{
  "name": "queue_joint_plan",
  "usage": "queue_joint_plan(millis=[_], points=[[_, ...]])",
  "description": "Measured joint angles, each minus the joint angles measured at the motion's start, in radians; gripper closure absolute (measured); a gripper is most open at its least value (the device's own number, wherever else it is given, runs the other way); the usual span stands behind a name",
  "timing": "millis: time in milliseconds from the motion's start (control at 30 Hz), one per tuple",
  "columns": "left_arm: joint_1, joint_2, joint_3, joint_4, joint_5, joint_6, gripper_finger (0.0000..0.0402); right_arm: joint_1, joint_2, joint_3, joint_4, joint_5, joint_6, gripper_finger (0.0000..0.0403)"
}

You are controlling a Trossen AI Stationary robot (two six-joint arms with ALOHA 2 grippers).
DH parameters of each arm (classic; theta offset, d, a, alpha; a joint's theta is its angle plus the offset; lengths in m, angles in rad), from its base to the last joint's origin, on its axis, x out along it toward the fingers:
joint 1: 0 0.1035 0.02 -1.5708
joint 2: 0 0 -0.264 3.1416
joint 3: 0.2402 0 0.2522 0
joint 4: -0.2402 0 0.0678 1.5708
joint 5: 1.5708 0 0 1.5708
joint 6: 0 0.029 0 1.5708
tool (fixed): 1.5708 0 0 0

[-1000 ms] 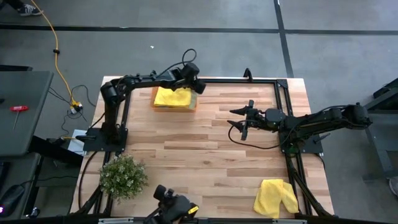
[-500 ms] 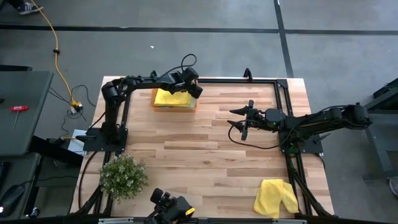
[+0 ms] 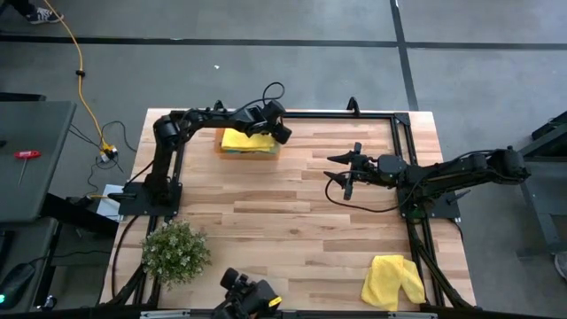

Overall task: Fold microfiber towels
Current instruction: Adjust the green microfiber cloth on the orange bin, then fold the yellow microfiber cloth

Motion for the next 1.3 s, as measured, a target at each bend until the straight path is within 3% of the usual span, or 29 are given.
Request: queue_joint_plan(millis=[300,500,633,800,933,1067,1167,1300], points=[[-0.001,-0.145,0.006,-0.042,-0.019,0.027,0.0218,0.0,0.0,0.0,0.0,0.0,-0.002,0.0174],[-0.001,-0.319,0.006,-0.082,-0.037,0.071,0.0218,0.0,0.0,0.0,0.0,0.0,0.001,0.0174],[-0.04,-0.468,-0.036,-0.07,0.03,0.113,0.0218,0.0,0.0,0.0,-0.001,0.0,0.005,0.0174],[-0.191,-0.664,-0.31,0.216,0.077,0.191,0.0218,0.0,0.0,0.0,0.0,0.0,0.005,0.0174],[-0.337,-0.791,-0.631,0.595,0.079,0.227,0.0218,0.0,0.0,0.0,-0.001,0.0,0.006,0.0174],[-0.47,-0.834,-0.905,0.997,0.131,0.244,0.0218,0.0,0.0,0.0,0.0,0.0,0.005,0.0174],[-0.523,-0.854,-1.009,1.195,0.184,0.326,0.0218,0.0,0.0,0.0,0.009,0.0,0.005,0.0174],[-0.553,-0.902,-1.031,1.235,0.191,0.349,0.0218,0.0,0.0,0.0,0.065,0.0,-0.009,0.0174]])
